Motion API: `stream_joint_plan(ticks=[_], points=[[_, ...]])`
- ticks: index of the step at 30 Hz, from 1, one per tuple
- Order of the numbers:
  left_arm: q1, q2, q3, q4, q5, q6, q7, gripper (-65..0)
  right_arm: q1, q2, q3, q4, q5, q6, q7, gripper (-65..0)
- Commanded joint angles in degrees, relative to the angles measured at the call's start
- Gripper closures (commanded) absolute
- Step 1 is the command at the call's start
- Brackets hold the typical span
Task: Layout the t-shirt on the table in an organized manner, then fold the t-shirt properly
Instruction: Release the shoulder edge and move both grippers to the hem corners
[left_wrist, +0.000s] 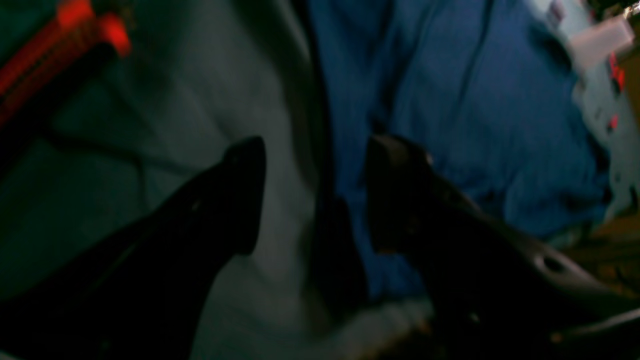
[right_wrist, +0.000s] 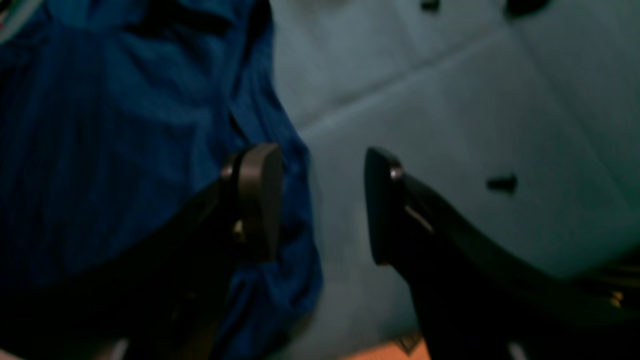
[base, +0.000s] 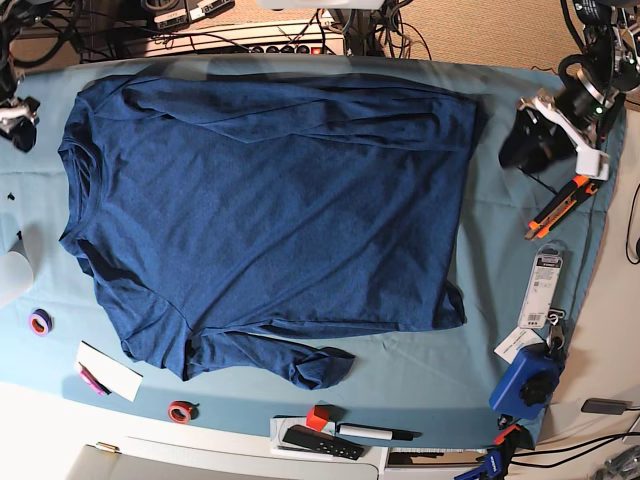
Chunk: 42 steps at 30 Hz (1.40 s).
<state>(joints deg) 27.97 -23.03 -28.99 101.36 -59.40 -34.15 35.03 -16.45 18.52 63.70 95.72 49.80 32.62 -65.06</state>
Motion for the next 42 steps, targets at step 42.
stream_joint_plan(ticks=[42], points=[[-63.1, 4.1, 19.1, -67.9, 17.8, 5.7, -9.0, -30.4, 7.9, -4.9, -31.8, 1.0, -6.4, 2.4, 7.2, -26.8]])
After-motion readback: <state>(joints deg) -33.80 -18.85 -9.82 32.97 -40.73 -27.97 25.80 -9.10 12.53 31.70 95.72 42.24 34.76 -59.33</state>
